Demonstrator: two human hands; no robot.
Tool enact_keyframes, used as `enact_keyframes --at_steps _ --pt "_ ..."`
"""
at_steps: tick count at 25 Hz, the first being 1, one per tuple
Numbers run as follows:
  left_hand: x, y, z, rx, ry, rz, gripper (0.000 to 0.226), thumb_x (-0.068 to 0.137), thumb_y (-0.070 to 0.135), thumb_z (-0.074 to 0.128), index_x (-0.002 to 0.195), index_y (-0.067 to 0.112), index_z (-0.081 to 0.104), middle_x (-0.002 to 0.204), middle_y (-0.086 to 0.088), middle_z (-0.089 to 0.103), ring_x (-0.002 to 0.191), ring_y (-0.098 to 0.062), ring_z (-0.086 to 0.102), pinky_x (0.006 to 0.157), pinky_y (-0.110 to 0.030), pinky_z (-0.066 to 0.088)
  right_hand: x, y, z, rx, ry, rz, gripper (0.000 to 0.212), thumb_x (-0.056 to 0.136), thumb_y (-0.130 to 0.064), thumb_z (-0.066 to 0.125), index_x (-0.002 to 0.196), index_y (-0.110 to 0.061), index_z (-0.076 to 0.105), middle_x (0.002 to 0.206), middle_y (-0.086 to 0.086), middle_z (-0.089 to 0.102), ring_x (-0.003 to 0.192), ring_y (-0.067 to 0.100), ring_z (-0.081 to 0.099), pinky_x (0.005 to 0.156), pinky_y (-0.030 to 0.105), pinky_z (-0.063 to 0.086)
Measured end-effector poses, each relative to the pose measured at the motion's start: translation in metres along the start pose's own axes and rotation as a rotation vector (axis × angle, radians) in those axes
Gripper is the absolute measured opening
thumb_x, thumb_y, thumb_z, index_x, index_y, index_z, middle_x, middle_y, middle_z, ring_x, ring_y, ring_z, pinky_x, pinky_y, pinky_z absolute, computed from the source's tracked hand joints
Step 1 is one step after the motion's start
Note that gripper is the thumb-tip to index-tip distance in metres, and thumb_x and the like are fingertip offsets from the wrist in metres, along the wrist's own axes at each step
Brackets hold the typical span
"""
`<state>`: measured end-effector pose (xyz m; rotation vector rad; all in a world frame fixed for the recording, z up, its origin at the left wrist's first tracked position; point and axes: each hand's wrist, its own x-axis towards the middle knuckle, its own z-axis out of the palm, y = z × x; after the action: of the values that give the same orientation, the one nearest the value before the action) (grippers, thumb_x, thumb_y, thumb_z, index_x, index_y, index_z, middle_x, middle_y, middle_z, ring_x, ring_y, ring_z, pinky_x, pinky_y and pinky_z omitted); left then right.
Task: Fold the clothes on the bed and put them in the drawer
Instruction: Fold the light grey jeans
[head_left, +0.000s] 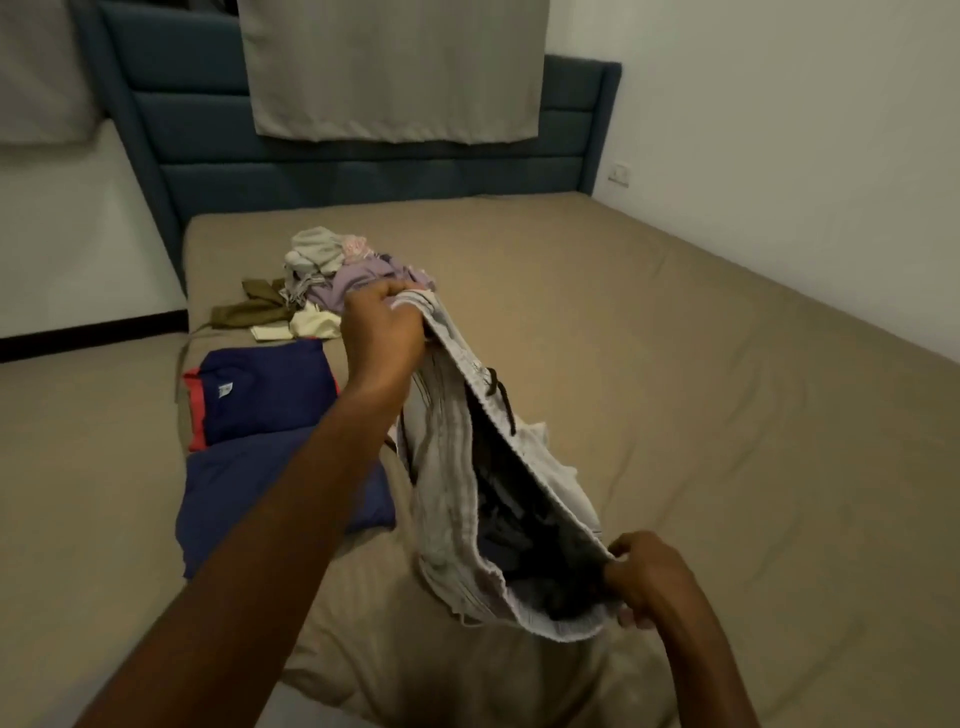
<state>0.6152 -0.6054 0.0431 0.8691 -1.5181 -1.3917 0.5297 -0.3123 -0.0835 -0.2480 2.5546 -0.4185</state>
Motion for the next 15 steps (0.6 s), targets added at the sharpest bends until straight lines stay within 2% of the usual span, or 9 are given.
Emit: enact_keyframes --at_steps 1,2,4,5,7,9,12,13,15 --pt "0.012 0.017 -0.002 0.005 0.035 0.035 0.024 0.088 0.006 0.056 0.083 0.021 0.075 0.087 -0.003 0.074 0.083 -0.024 0.074 0.066 -0.043 0.065 -0.002 0.003 0.000 0.049 -0.023 0.032 0.029 0.073 -0.021 0.059 0.102 -0.021 0.066 0.083 0.006 0.076 0.061 0.021 0.075 0.069 0.036 0.064" --pt "0.022 0.032 -0.004 0.030 0.059 0.064 0.025 0.089 0.005 0.057 0.082 0.021 0.074 0.087 -0.001 0.074 0.084 -0.022 0.074 0.068 -0.041 0.065 -0.003 0.005 -0.004 0.074 0.038 0.042 0.025 0.074 -0.021 0.058 0.097 -0.021 0.066 0.078 0.003 0.075 0.057 0.019 0.074 0.070 0.038 0.064" --pt "0.041 0.049 -0.009 0.154 0.076 0.113 0.023 0.088 0.003 0.060 0.085 0.019 0.076 0.088 -0.002 0.074 0.082 -0.021 0.073 0.071 -0.037 0.064 -0.007 0.002 -0.022 0.083 0.247 -0.016 0.020 0.075 -0.026 0.056 0.090 -0.021 0.068 0.072 0.001 0.074 0.061 0.022 0.073 0.069 0.036 0.062" --pt "0.049 0.053 -0.011 0.240 0.066 0.118 0.019 0.088 0.005 0.063 0.088 0.018 0.077 0.091 -0.004 0.075 0.081 -0.020 0.072 0.071 -0.034 0.063 -0.006 -0.001 -0.035 0.173 0.289 -0.042 0.019 0.077 -0.024 0.055 0.088 -0.018 0.070 0.069 0.004 0.074 0.060 0.026 0.073 0.066 0.035 0.061" --pt "0.064 0.061 -0.023 0.432 -0.003 0.044 0.010 0.088 0.010 0.068 0.093 0.010 0.076 0.093 -0.010 0.075 0.072 -0.020 0.067 0.058 -0.029 0.057 0.001 -0.010 -0.065 0.553 0.192 -0.059 0.017 0.087 -0.005 0.056 0.087 -0.003 0.072 0.066 0.020 0.073 0.051 0.032 0.071 0.052 0.033 0.059" --pt "0.072 0.064 -0.041 0.814 -0.173 -0.070 0.011 0.089 0.010 0.071 0.093 0.000 0.070 0.083 -0.013 0.067 0.059 -0.020 0.056 0.044 -0.025 0.044 0.005 -0.010 -0.099 0.757 0.121 -0.021 0.013 0.090 0.002 0.060 0.088 0.011 0.070 0.067 0.029 0.070 0.045 0.030 0.066 0.043 0.027 0.052" --pt "0.067 0.042 -0.064 1.369 -0.464 -0.233 0.016 0.093 0.014 0.070 0.090 -0.001 0.064 0.078 -0.012 0.065 0.050 -0.018 0.053 0.039 -0.023 0.041 0.017 -0.006 -0.133 0.500 0.116 0.001 0.018 0.088 0.002 0.062 0.089 0.018 0.069 0.067 0.029 0.071 0.051 0.033 0.070 0.048 0.031 0.056" --pt "0.063 0.025 -0.069 1.452 -0.574 -0.352 0.019 0.095 0.016 0.068 0.099 -0.002 0.064 0.089 -0.017 0.070 0.050 -0.021 0.057 0.040 -0.023 0.045 0.020 -0.006 -0.135 0.330 0.095 -0.002 0.021 0.089 0.002 0.056 0.088 0.019 0.068 0.067 0.029 0.071 0.056 0.035 0.073 0.052 0.036 0.060" --pt "0.058 -0.015 -0.070 1.385 -0.756 -0.625 0.036 0.098 0.015 0.066 0.125 -0.008 0.059 0.125 -0.027 0.066 0.069 -0.028 0.069 0.047 -0.030 0.056 0.031 -0.008 -0.128 0.081 0.037 -0.047 0.024 0.092 0.000 0.047 0.093 0.015 0.066 0.069 0.026 0.073 0.059 0.037 0.074 0.062 0.044 0.064"
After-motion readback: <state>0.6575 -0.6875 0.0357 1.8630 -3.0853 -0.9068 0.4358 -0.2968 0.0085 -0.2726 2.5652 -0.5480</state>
